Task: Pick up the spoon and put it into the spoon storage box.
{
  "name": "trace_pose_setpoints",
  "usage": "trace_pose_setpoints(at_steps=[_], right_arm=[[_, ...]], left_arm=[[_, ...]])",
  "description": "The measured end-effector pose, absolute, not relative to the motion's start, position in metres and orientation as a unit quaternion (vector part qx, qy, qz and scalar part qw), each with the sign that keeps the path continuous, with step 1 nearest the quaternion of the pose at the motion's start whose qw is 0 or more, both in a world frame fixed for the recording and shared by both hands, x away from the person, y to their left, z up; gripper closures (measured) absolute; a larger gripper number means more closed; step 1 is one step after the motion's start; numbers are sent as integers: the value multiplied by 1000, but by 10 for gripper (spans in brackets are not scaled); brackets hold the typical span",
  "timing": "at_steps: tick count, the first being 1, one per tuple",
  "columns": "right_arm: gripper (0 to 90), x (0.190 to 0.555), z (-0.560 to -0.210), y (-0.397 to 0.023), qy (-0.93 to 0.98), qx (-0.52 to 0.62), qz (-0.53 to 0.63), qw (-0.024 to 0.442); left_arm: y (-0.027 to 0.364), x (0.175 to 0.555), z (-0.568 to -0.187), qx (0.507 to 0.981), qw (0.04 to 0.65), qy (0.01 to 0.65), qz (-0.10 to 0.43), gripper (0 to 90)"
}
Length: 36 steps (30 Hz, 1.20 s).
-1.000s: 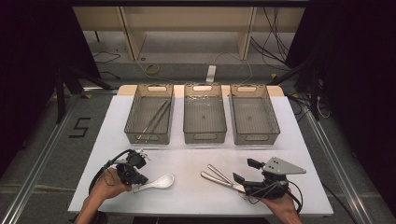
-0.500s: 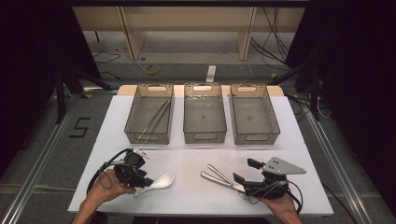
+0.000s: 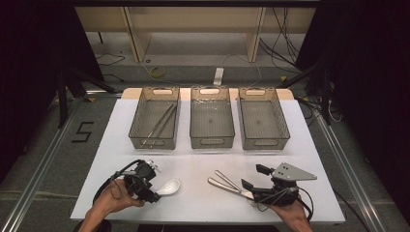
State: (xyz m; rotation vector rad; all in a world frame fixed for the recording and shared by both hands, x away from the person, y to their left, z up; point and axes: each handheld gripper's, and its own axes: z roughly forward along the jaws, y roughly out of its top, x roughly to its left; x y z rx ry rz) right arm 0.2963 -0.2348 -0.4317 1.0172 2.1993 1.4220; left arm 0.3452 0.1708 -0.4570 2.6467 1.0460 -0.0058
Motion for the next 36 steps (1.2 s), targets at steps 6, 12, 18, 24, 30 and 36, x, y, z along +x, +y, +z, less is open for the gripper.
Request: trace_pose_setpoints(at_steps=[6,12,18,24,30,36], right_arm=[[258,296,-432,-235,773,356,499,164],[258,296,-432,-235,773,357,499,164],[259,296,-432,-234,773,356,500,164],[259,297,-432,-234,771,357,500,163],[259,297,-432,-234,771,358,500,164],[259,297,-432,-235,771,359,500,164]], left_arm=[[170,345,-459,926,133,353,-2,580],[167,344,-462,931,123,344,2,660],[165,343,-462,937,116,328,13,698],[166,343,-462,940,119,320,14,749],[168,345,-461,936,131,327,9,753],[171,346,-456,927,161,338,8,755]])
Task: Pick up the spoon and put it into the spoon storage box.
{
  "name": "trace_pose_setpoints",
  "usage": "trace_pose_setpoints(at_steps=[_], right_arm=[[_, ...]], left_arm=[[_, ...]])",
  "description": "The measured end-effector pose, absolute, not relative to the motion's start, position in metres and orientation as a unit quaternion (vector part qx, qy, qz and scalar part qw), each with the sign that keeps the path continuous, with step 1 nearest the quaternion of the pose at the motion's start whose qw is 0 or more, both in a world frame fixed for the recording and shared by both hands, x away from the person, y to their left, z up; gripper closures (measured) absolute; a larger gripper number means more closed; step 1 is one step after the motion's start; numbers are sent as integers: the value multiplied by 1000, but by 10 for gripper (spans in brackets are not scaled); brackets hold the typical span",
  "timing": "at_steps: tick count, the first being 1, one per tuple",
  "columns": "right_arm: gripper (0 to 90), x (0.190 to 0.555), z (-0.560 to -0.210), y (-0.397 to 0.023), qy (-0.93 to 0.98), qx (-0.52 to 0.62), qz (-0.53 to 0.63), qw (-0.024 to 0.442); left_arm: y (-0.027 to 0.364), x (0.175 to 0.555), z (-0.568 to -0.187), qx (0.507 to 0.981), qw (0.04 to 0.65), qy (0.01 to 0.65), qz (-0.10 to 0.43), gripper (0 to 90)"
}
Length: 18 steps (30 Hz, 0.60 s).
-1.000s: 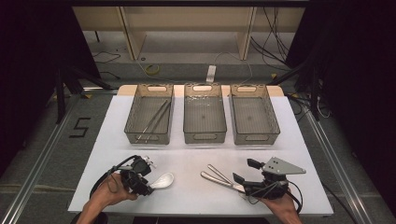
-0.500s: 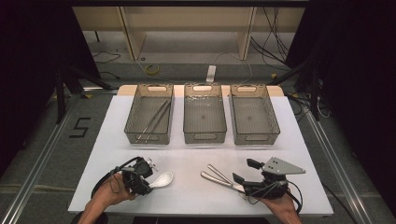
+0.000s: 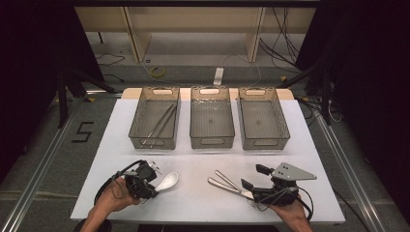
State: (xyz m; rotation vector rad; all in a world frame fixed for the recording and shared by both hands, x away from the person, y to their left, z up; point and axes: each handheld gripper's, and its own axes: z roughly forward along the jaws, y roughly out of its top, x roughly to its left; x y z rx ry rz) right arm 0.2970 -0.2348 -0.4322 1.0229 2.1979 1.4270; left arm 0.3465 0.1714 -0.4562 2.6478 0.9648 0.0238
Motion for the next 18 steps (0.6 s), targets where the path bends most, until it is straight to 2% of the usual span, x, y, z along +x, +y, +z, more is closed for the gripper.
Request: trace_pose_setpoints(at_steps=[18], right_arm=[[258,297,-432,-235,771,360,500,164]], left_arm=[[176,352,-437,893,259,367,29,755]])
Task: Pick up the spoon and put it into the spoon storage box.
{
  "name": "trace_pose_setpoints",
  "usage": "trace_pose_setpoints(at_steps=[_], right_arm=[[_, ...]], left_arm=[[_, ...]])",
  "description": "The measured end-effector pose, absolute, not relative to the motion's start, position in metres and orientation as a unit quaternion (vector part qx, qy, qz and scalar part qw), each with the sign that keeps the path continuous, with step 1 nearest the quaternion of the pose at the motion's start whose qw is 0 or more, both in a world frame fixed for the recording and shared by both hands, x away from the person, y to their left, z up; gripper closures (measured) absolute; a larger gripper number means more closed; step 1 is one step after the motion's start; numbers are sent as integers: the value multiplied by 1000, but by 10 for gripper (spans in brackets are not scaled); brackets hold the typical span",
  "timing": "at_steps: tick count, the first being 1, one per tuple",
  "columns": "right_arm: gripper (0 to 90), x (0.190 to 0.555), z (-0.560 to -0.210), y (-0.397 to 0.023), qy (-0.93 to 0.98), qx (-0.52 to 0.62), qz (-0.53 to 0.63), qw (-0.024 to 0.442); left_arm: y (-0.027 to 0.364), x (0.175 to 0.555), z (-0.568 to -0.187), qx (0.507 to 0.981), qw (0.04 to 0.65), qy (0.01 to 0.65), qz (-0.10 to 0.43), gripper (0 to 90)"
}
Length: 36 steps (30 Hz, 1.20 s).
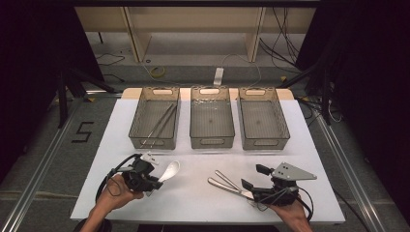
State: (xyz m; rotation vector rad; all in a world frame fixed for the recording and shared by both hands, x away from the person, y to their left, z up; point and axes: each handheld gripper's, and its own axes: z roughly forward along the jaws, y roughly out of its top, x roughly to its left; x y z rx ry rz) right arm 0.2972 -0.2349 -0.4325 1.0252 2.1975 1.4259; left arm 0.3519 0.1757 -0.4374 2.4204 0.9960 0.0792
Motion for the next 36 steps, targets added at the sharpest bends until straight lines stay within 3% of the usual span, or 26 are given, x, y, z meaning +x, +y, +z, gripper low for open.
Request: trace_pose_setpoints(at_steps=[9,20,36], right_arm=[[258,298,-433,-235,769,362,501,162],[258,298,-433,-237,767,366,501,163],[258,298,-433,-237,767,365,502,161]], left_arm=[[163,365,-421,883,298,360,41,755],[138,409,-397,868,340,357,54,754],[109,458,-385,857,350,372,69,755]])
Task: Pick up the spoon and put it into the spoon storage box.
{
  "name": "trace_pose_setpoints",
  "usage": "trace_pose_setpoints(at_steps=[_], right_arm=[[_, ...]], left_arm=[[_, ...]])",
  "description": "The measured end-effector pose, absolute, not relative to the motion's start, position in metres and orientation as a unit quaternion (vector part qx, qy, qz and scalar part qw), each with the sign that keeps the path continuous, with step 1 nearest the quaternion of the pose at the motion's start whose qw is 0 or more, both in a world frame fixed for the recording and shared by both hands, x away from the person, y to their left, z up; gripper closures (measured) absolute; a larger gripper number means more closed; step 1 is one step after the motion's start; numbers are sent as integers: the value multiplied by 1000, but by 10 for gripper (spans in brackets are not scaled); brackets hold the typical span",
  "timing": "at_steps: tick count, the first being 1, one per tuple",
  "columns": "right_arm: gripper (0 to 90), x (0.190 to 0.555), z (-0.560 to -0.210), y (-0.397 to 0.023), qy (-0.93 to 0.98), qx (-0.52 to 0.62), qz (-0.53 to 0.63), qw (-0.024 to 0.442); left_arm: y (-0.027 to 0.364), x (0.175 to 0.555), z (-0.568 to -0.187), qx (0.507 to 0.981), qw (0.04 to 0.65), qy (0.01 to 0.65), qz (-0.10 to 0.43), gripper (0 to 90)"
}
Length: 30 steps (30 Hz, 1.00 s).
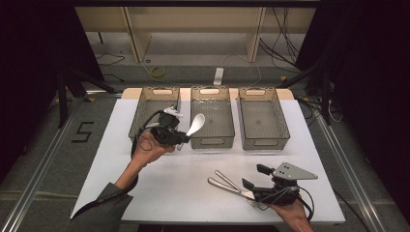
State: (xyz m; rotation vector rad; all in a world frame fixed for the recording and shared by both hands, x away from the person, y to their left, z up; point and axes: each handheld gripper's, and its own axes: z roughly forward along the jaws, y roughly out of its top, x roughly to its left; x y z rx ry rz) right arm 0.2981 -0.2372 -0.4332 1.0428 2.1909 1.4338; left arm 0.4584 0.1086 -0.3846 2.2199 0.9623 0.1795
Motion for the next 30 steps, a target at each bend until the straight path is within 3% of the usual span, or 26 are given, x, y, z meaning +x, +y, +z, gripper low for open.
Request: trace_pose_setpoints(at_steps=[10,30], right_arm=[[258,298,-433,-237,768,364,502,160],[258,298,-433,-237,768,361,504,159]], left_arm=[[100,492,-382,839,360,400,75,754],[69,523,-384,829,364,419,71,754]])
